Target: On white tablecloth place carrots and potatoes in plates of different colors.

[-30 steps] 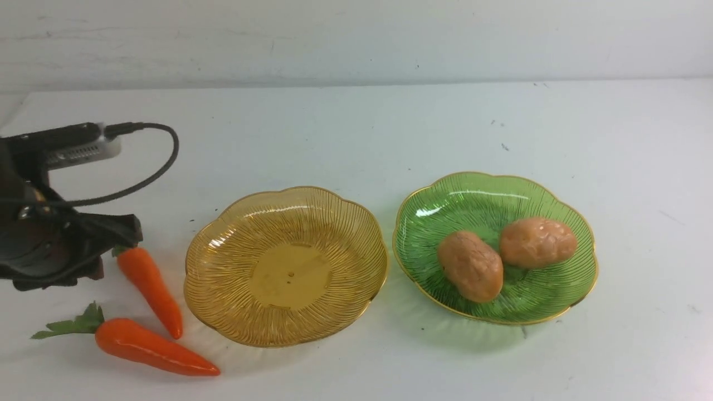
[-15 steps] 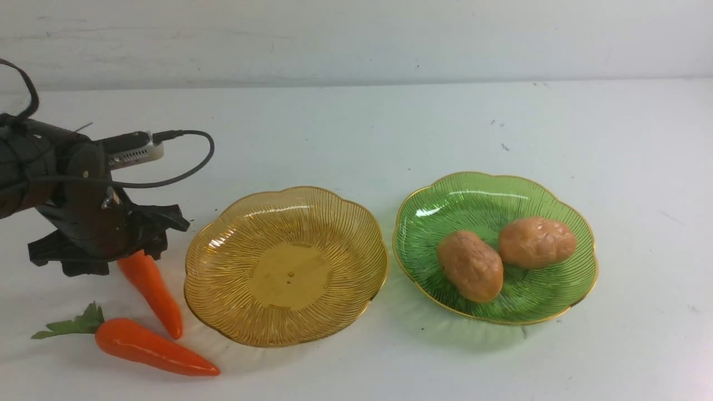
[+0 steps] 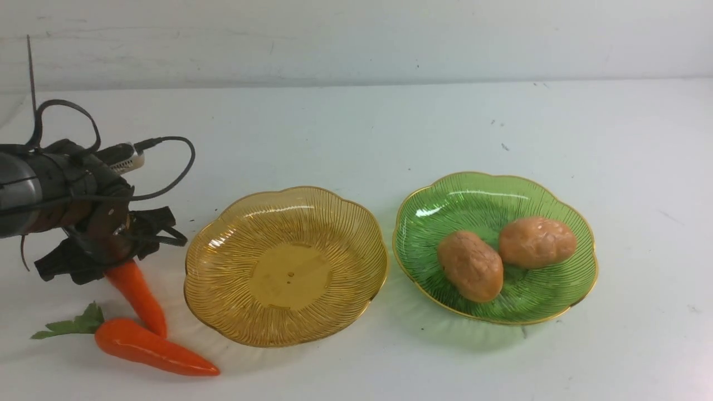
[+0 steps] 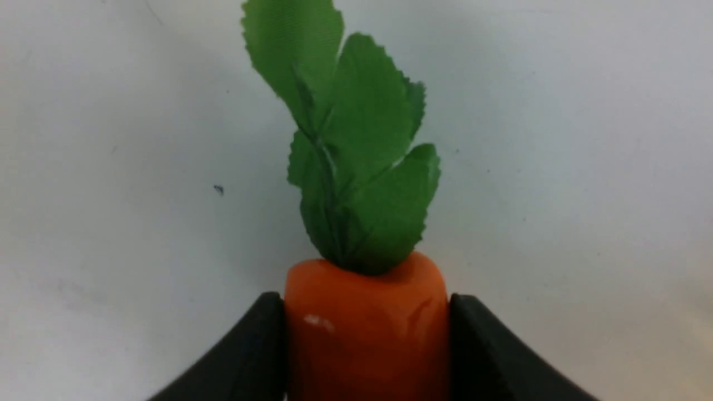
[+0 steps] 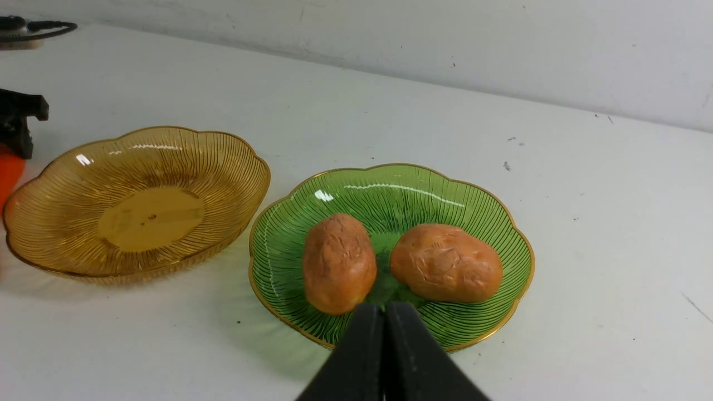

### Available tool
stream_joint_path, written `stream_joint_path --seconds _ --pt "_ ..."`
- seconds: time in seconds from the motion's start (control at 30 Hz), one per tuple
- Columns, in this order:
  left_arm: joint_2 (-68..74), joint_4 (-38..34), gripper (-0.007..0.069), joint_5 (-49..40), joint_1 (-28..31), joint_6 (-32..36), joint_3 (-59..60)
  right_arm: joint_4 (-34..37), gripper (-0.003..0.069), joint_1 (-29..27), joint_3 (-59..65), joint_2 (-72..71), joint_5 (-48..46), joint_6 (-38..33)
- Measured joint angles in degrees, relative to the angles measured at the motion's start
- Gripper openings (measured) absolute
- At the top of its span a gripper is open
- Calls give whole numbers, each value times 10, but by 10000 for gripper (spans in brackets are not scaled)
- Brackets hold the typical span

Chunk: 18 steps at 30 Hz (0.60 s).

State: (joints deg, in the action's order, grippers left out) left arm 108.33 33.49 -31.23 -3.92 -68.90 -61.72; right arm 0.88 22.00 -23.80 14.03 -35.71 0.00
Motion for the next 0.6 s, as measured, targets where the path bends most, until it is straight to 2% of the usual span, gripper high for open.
stream_joint_path --seconds 0.2,0.4,0.5,0.6 --pt "-1 0 267 -12 0 12 0 0 -15 0 0 0 0 0" --pt "-34 -27 241 -15 0 70 -2 0 -15 0 0 0 0 0" --pt "-76 -61 239 -17 0 119 -22 0 -15 0 0 0 0 0" --pt "-126 -130 239 -17 -5 185 -51 0 -15 0 0 0 0 0"
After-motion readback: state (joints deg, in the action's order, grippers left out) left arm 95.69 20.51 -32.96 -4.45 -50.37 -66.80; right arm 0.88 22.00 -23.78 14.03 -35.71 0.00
